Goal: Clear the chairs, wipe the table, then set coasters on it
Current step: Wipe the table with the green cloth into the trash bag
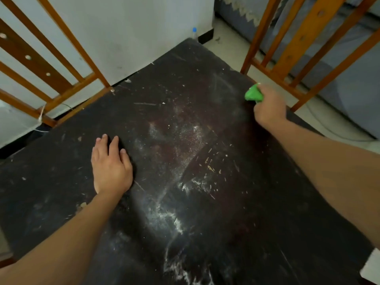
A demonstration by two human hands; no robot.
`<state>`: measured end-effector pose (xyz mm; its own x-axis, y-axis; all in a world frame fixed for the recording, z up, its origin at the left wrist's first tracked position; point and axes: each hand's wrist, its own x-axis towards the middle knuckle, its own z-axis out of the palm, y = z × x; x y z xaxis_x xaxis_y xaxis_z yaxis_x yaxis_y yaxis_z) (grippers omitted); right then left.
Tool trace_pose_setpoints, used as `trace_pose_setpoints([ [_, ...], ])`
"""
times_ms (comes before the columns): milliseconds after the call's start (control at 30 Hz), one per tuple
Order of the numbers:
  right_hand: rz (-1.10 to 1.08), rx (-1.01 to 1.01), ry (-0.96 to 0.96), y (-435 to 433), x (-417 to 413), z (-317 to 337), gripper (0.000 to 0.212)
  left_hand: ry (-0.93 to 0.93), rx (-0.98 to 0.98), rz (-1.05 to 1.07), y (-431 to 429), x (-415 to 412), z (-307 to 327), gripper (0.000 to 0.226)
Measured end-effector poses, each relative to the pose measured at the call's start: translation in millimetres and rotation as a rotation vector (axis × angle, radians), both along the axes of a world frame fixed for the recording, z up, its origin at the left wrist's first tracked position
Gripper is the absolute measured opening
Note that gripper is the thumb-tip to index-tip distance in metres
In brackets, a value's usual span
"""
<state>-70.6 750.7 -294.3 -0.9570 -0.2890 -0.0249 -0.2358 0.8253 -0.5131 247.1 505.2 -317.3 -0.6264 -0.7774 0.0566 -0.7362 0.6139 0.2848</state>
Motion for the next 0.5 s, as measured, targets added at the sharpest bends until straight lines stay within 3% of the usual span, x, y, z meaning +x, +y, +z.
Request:
trace_pose_setpoints([
  [133,0.470,-0.118,0.100,-29.2,113.1,-18.5,0.064,-0.001,-0.002,-0.002,-0.1,1.6,-1.4,0.044],
  [300,0.945,-0.159,-0.092,8.0,221.5,-4.0,0.077,-0.011,0.018,-0.003,2.2,0.6,3.2,0.044],
  [400,0.849,-0.268,-0.191,2.3,178.6,6.4,0.072,-0.009,0.017,0.003,1.6,-1.3,4.8,0.044],
  [500,0.514,-0.301,-0.045,-23.9,80.1,8.0,0.060,-0.010,0.017,0.004,1.7,-0.6,4.2,0.043],
])
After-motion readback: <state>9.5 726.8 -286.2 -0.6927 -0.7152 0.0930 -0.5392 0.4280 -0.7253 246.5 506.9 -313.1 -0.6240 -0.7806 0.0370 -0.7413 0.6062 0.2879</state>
